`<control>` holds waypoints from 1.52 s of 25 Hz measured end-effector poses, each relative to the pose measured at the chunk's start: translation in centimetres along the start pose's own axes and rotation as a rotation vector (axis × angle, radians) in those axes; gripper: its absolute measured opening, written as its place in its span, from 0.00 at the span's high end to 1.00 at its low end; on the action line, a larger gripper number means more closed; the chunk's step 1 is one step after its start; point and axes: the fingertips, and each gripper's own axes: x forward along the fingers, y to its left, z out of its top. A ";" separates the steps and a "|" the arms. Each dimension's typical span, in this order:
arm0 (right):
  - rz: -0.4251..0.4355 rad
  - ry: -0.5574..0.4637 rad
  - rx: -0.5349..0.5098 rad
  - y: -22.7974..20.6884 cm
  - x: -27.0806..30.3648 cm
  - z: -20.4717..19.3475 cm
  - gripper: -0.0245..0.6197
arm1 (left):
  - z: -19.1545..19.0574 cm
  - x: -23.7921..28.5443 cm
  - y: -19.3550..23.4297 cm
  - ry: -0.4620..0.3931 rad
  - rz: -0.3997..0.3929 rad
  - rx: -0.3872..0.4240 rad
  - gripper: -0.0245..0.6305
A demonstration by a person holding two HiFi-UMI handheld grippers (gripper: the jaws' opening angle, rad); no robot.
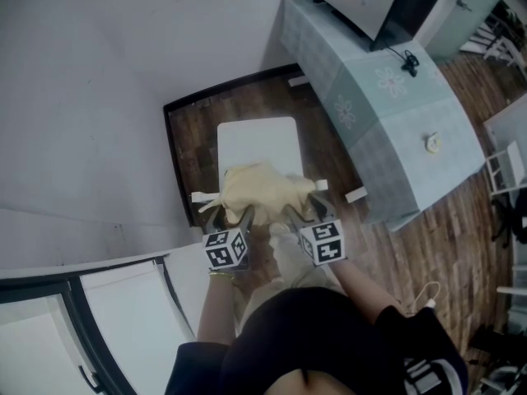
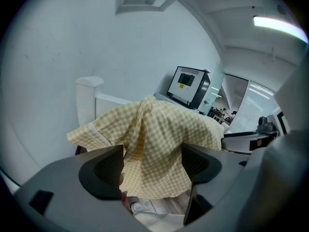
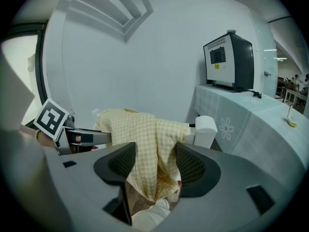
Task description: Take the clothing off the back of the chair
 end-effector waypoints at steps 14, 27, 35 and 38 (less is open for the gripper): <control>-0.031 0.016 0.018 -0.3 0.5 0.2 0.62 | 1.1 0.4 -0.9 0.006 0.020 0.027 0.50; 0.001 0.006 0.042 0.8 -0.5 1.0 0.87 | 1.5 -1.2 -2.7 0.005 0.011 0.073 0.85; 0.017 -0.025 0.026 1.7 -2.0 2.0 0.88 | 2.4 -3.1 -3.7 -0.030 -0.015 0.088 0.89; 0.019 -0.038 0.022 1.9 -2.5 2.4 0.89 | 2.9 -3.7 -4.1 -0.046 -0.019 0.096 0.89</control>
